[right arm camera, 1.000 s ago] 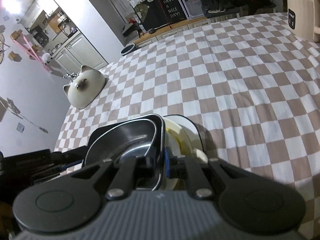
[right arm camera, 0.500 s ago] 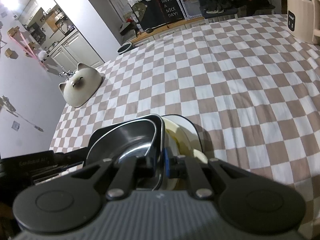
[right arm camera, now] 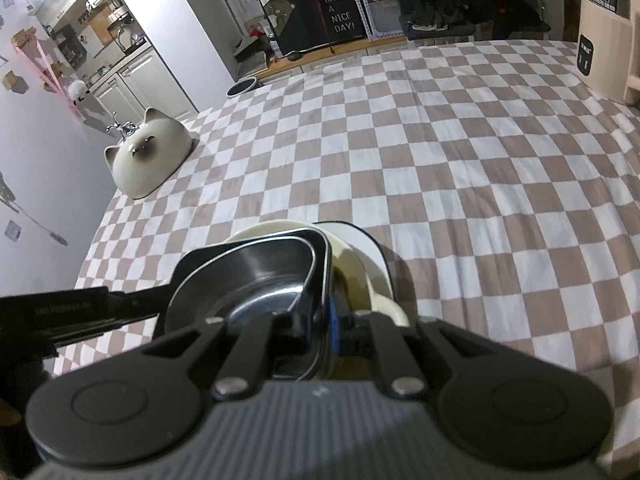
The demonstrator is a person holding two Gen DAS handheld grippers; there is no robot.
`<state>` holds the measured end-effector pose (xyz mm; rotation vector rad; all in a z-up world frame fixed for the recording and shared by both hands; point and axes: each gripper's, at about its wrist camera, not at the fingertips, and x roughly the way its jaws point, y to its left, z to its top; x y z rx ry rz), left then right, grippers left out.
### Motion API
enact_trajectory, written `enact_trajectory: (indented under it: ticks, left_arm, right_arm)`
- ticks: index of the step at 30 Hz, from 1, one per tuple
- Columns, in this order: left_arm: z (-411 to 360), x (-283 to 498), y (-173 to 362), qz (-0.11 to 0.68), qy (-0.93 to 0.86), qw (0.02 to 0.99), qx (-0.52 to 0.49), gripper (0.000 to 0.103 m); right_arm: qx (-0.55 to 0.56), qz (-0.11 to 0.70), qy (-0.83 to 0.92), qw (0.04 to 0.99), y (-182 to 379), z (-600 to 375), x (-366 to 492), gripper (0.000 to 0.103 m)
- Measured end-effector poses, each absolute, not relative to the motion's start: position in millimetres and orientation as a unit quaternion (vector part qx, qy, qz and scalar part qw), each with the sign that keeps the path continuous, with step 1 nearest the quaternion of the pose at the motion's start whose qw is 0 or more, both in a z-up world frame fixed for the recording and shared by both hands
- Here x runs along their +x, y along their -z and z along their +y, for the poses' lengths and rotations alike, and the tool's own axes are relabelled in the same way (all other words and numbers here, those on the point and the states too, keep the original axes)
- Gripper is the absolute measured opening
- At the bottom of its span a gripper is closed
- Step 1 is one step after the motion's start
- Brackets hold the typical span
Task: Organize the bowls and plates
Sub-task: 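Lower the steel stack onto the cream and yellow bowls with both grippers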
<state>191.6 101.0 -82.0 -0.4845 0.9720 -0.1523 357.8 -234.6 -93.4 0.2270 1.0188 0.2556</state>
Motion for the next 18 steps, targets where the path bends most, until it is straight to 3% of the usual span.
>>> enact_trajectory:
  ticks: [10, 18]
  left_arm:
    - [102.0, 187.0, 81.5, 0.461, 0.080, 0.852, -0.233, 0.014]
    - [106.5, 173.1, 80.4, 0.458, 0.099, 0.851, -0.235, 0.015]
  right_arm:
    - [0.108, 0.494, -0.129, 0.853, 95.1, -239.6, 355.7, 0.014]
    - [0.106, 0.487, -0.164, 0.851, 88.6, -245.4, 344.0, 0.025]
